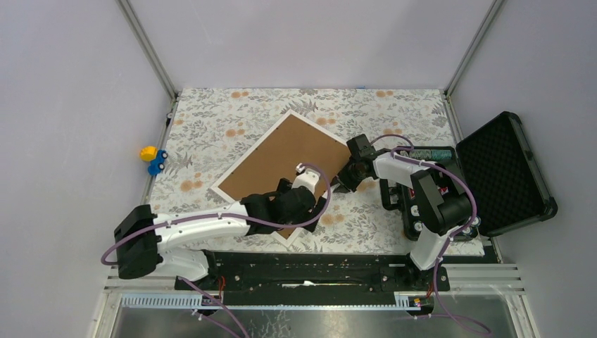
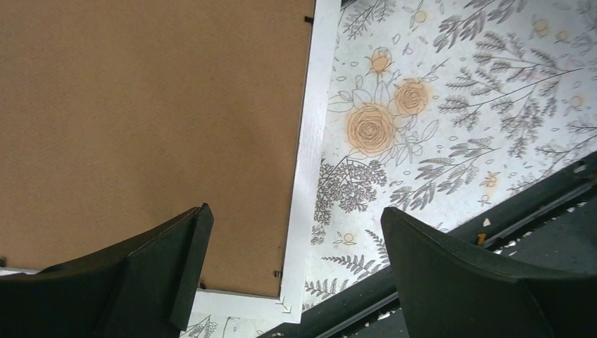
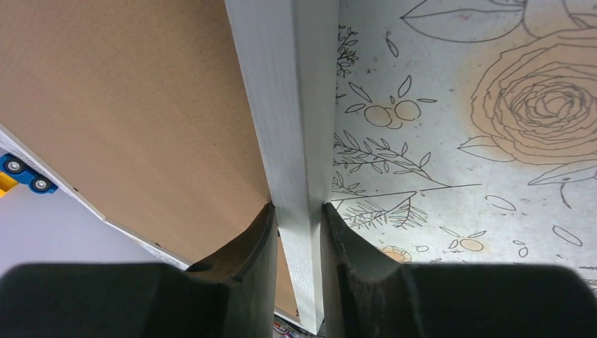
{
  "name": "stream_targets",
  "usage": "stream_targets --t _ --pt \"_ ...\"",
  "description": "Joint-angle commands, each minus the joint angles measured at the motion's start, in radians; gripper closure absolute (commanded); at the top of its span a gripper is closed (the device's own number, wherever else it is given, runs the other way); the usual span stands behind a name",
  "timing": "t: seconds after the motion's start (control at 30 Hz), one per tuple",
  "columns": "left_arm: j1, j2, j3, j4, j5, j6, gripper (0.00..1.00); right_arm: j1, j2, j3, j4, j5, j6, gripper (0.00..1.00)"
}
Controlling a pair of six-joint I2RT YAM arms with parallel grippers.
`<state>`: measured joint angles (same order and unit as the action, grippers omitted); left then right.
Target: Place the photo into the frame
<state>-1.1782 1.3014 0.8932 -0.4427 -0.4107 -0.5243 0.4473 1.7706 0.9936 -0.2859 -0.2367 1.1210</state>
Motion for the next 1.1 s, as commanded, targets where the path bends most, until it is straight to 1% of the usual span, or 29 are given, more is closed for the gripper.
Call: stream_targets --t 0.0,0.1,0.17,0.23,0.3,0.37,0.43,0.5,0.67,0.83,1.07 --pt "-0.004 0.047 0.038 0.034 -0.033 0.001 0.01 0.011 -0.01 -0.003 -0.035 0.053 0.028 1.0" --pt "-0.031 0.101 0.066 0.021 -0.081 0.018 0.01 0.011 -0.032 0.022 -0.065 0.049 0.027 1.0" --pt "-0.072 0.16 0.105 -0.002 -0.142 0.036 0.01 0.011 -0.052 0.037 -0.076 0.04 0.034 1.0" --pt "-0.122 0.245 0.163 -0.052 -0.221 0.048 0.01 0.01 -0.069 0.046 -0.077 0.029 0.04 1.0" --pt "-0.173 0.368 0.235 -0.13 -0.327 0.04 0.02 0.011 -0.075 0.063 -0.097 0.025 0.039 1.0" --pt "-0.2 0.467 0.296 -0.198 -0.407 0.029 0.01 0.011 -0.073 0.08 -0.115 0.004 0.036 1.0" --pt "-0.217 0.546 0.341 -0.253 -0.467 0.013 0.02 0.011 -0.077 0.08 -0.12 -0.018 0.039 1.0" --pt "-0.224 0.589 0.355 -0.261 -0.497 0.021 0.02 0.011 -0.089 0.08 -0.119 -0.027 0.044 1.0" --pt "-0.225 0.657 0.373 -0.29 -0.576 0.034 0.02 0.011 -0.104 0.091 -0.125 -0.043 0.041 1.0" --pt "-0.232 0.653 0.374 -0.287 -0.578 0.086 0.02 0.01 -0.113 0.096 -0.132 -0.055 0.038 1.0" --pt "-0.244 0.679 0.348 -0.275 -0.624 0.157 0.01 0.008 -0.123 0.13 -0.156 -0.069 0.032 1.0"
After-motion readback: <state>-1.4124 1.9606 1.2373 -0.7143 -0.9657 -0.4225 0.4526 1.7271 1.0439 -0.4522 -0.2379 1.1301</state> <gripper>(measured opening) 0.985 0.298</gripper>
